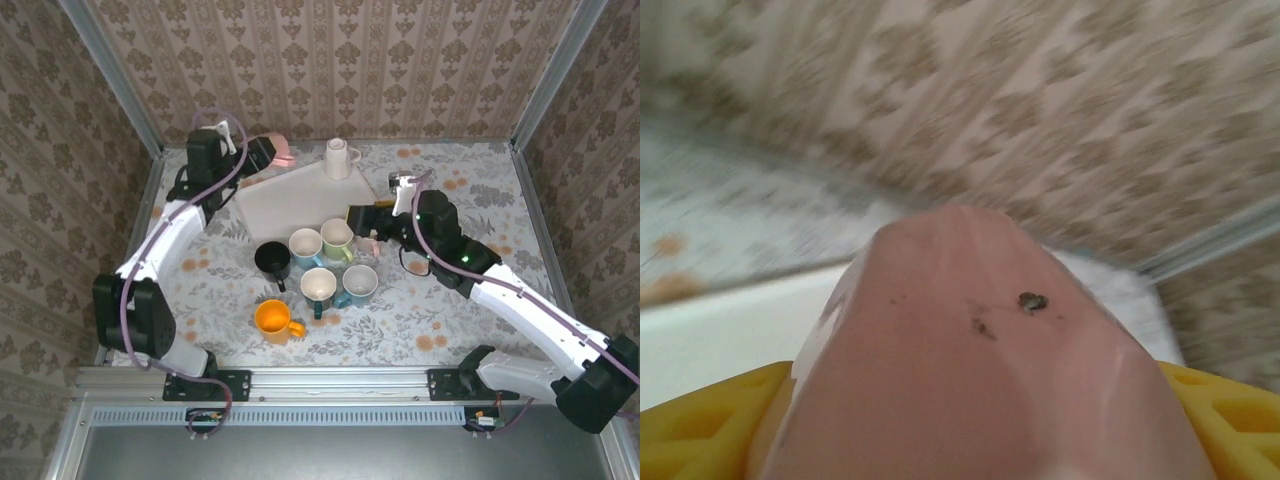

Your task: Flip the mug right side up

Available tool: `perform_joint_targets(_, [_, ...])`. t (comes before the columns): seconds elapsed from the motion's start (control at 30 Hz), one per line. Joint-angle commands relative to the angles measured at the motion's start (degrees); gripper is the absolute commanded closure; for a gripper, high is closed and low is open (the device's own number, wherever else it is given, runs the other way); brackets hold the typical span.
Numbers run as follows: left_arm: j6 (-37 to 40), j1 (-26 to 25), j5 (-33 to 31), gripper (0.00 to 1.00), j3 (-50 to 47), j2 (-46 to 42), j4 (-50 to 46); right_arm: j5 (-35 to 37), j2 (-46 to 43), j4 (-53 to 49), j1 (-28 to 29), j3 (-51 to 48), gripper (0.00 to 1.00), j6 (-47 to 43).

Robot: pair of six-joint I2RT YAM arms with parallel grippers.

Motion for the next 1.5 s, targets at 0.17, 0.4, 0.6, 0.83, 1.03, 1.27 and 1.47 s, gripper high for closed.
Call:
perform_joint_targets(0.17, [-17.6, -0.3, 22.6, 0.64, -13.9, -1.7, 61.8, -17.6, 3.7, 13.9, -2.1, 4.9, 0.19, 22.1])
perform_joint_targets(0.4, [-19.1, -2.0, 24.8, 0.64, -20.7, -6.7, 70.3, -25.1, 8.9, 24.9, -3.7, 6.6, 0.20, 34.9])
perform_joint_targets(0.6, [-16.5, -4.3, 25.9, 0.64, -23.7, -10.2, 70.2, -27.2, 14.1, 30.4, -3.0, 10.0, 0.20, 41.0])
perform_joint_targets(0.83, [-14.8, -4.9, 25.7, 0.65, -25.1, -11.8, 69.7, -28.0, 16.8, 30.5, -1.3, 13.1, 0.31, 41.6])
perform_joint_targets(1.03, [-10.9, -5.2, 25.4, 0.64, -25.4, -13.9, 64.8, -28.6, 19.1, 29.7, -0.2, 13.3, 0.41, 41.1])
perform_joint_targets(1.27, [-9.3, -6.1, 25.4, 0.64, -25.1, -14.5, 63.1, -28.9, 21.0, 30.2, 0.0, 13.0, 0.65, 41.2])
perform_joint_targets(1.47, [-3.8, -8.0, 24.8, 0.44, -24.7, -17.0, 55.0, -28.6, 20.3, 30.6, 0.0, 12.6, 0.98, 41.0])
